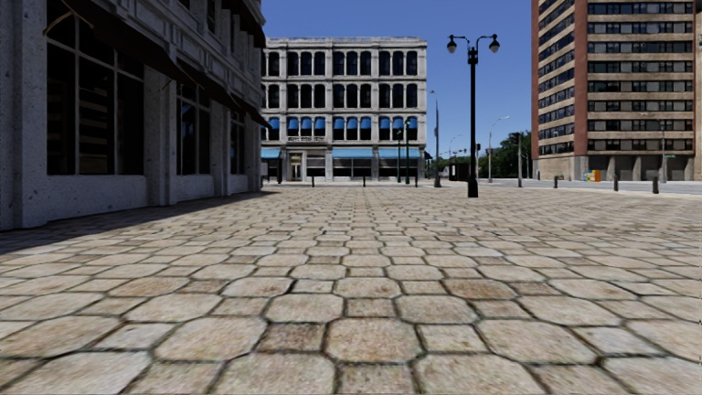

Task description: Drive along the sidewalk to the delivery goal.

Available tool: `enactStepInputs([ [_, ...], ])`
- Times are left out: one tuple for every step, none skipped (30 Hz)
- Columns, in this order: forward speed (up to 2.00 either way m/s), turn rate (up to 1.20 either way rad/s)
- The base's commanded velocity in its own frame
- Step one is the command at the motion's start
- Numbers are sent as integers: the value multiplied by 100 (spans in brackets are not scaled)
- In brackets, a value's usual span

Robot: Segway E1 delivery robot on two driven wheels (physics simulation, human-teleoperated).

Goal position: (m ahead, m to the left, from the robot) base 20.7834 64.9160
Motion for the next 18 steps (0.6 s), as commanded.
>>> enactStepInputs([
  [200,0],
  [200,0],
  [200,0],
  [200,0],
  [200,0],
  [200,0],
  [200,0],
  [200,0],
  [200,0],
  [200,0],
  [200,0],
  [200,0],
  [200,0],
  [200,0],
  [200,0],
  [200,0],
  [200,0],
  [200,0],
])
